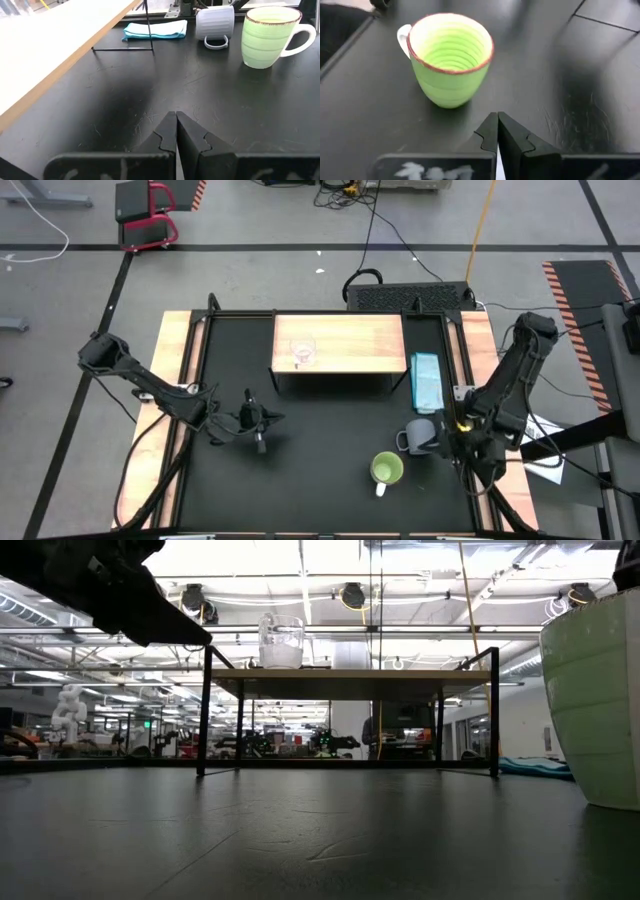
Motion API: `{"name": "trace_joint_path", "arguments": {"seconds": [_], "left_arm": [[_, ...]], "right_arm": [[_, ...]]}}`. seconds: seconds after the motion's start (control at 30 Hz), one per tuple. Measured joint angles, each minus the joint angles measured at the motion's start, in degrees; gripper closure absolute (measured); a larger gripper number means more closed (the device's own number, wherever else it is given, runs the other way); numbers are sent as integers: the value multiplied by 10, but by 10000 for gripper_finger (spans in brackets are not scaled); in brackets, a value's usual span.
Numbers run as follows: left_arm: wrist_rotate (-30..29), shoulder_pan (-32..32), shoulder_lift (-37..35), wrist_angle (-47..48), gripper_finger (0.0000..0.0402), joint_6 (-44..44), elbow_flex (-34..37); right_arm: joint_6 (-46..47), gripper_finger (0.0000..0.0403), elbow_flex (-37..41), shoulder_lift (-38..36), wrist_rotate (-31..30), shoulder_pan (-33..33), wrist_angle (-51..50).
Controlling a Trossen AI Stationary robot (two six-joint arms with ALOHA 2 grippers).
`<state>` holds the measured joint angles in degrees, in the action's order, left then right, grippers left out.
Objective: Stack small to large cups/mugs on shelf
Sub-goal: Put the gray mug on the shelf
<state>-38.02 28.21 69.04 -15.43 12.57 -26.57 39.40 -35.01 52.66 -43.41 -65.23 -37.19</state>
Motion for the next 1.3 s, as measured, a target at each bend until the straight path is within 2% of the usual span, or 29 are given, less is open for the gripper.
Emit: {"name": "trace_joint_path", "arguments": {"seconds": [0.43, 0.87, 1.07, 1.3], "left_arm": [[0, -1, 23, -16, 394, -4, 0], [7, 0, 22, -32, 394, -4, 0], [10, 0, 22, -40, 394, -10, 0], [10, 0, 22, -40, 394, -10, 0]], "right_arm": [[102, 403, -12, 80, 21, -33, -4], [119, 403, -52, 119, 14, -58, -36], [191, 403, -52, 119, 44, -56, -66], [287, 403, -52, 119, 46, -56, -148]]}}
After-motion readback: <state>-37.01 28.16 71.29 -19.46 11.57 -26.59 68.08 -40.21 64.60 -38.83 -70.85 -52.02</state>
